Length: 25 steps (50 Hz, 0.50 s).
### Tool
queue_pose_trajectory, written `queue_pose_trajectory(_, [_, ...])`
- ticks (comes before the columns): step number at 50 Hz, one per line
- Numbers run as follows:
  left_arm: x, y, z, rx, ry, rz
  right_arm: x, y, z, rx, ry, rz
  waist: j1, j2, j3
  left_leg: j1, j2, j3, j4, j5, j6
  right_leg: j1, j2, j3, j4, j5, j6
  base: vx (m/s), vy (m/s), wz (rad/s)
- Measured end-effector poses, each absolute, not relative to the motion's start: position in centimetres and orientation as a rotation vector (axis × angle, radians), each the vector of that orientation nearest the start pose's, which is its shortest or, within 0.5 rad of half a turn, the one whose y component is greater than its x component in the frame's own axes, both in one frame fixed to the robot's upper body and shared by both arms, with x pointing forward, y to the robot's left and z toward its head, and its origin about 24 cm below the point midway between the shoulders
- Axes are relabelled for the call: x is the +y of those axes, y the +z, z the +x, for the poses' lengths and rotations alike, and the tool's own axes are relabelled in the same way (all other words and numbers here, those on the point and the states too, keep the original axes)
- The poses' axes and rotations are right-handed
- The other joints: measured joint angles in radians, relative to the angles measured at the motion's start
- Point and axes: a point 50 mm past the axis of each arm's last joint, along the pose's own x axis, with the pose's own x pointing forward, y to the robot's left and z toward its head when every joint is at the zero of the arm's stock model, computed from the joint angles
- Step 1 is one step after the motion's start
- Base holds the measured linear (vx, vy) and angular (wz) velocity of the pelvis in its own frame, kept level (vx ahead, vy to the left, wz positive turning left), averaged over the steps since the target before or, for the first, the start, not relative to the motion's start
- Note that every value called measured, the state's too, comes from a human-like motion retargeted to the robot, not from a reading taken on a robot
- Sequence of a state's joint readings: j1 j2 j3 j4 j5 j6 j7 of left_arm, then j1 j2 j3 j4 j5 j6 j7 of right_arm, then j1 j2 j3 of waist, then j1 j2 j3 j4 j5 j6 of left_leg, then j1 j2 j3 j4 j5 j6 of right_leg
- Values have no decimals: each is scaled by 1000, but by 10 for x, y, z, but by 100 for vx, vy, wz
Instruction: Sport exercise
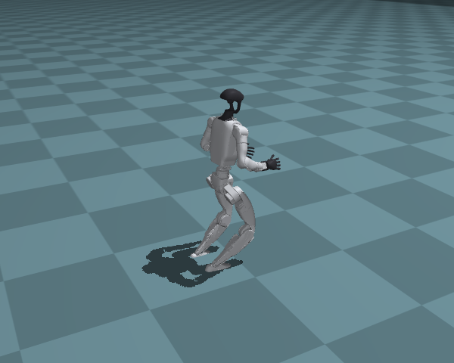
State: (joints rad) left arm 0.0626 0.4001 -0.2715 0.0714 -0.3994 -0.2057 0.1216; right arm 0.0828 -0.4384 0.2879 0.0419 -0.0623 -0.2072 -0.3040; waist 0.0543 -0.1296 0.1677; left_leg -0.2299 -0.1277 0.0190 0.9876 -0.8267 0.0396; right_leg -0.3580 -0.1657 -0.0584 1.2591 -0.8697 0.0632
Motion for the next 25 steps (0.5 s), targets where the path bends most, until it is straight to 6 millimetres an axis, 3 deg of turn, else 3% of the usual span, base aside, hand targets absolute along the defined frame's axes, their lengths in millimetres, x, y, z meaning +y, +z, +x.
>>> queue_pose_trajectory(4, [191,19,221,50,-64,28,-181,57,237,-205,-1,-450,123,106,-10,-145,173,-23,296,56,-48,80,193,-13,-180,-3,-60,0,-3,-51])
queue_pose_trajectory(7, [198,21,213,50,-57,40,-182,88,246,-338,-29,-469,209,150,-34,-275,244,-41,452,81,-60,107,278,1,-269,-3,-87,11,0,-47])
queue_pose_trajectory(10, [203,25,206,39,-46,33,-183,122,252,-491,-78,-469,268,131,-55,-382,226,-29,474,84,-46,127,280,25,-313,-3,-79,22,4,-10])
queue_pose_trajectory(15, [203,49,205,-67,-50,-23,-182,156,247,-665,-170,-403,273,5,-67,-400,47,45,297,73,7,140,148,82,-227,-3,-20,33,7,37])
queue_pose_trajectory(18, [193,75,215,-198,-69,-52,-179,152,238,-664,-190,-336,216,-78,-52,-322,-85,86,230,14,62,120,1,80,21,24,25,40,4,50])
queue_pose_trajectory(21, [175,116,232,-402,-117,-32,-173,130,231,-574,-176,-250,98,-171,-18,-237,-215,98,156,-40,134,13,-137,106,344,144,57,37,0,76])
queue_pose_trajectory(23, [161,149,244,-557,-170,11,-168,113,227,-495,-140,-213,9,-204,-14,-181,-254,77,99,-46,154,-106,-162,134,521,190,55,40,-5,53])
queue_pose_trajectory(25, [149,183,252,-704,-222,51,-164,100,222,-427,-78,-192,-63,-177,-25,-117,-222,38,59,-46,136,-235,-124,128,627,203,31,46,-7,-11])
